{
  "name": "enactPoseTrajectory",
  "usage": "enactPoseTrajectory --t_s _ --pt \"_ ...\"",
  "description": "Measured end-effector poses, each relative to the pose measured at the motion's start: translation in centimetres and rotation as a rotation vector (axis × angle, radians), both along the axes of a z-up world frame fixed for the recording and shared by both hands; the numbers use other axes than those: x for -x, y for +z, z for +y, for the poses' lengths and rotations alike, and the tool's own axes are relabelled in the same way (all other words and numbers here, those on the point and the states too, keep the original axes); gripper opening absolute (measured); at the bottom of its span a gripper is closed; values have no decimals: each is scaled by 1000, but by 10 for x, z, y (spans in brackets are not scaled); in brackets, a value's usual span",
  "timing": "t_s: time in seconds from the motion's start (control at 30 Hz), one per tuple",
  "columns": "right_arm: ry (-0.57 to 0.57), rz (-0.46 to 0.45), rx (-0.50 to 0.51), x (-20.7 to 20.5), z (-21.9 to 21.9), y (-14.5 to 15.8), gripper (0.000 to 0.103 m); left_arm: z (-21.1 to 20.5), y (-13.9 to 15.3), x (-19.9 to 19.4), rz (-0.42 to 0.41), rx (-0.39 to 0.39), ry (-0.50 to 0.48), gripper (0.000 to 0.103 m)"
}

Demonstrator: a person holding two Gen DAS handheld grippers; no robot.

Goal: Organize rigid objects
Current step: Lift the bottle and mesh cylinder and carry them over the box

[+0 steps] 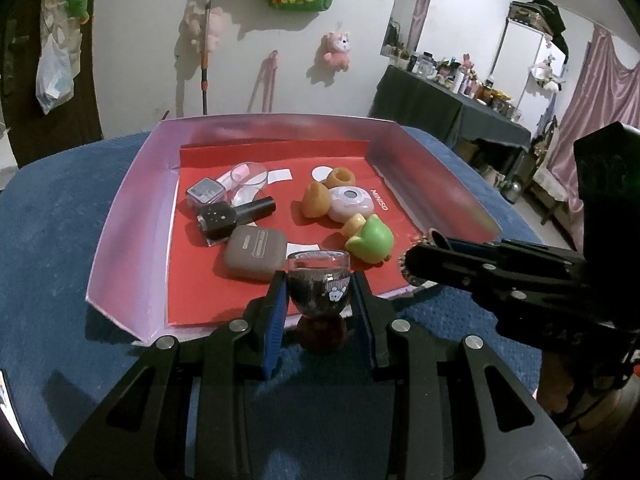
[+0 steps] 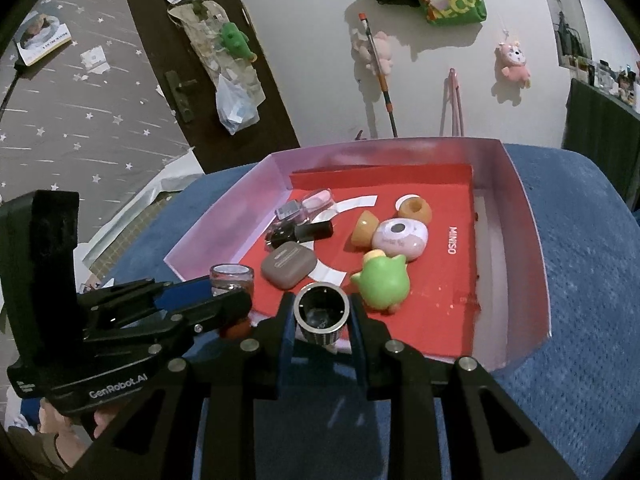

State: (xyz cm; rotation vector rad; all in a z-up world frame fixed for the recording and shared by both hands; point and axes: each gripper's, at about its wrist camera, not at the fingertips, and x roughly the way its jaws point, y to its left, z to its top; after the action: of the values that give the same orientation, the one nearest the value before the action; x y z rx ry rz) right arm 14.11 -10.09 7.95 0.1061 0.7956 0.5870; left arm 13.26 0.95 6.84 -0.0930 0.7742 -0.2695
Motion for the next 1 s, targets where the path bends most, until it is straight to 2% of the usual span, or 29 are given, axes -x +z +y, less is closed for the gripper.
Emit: enactPoseTrajectory --t_s 0.23,0.5,1.0 --pt "5 31 20 -13 7 -11 27 0 -7 -11 15 -24 10 29" --pt "4 68 41 -24 13 -25 27 7 -22 -23 72 -32 23 29" --pt "15 96 74 -34 25 -39 27 14 -38 -37 134 -2 21 29"
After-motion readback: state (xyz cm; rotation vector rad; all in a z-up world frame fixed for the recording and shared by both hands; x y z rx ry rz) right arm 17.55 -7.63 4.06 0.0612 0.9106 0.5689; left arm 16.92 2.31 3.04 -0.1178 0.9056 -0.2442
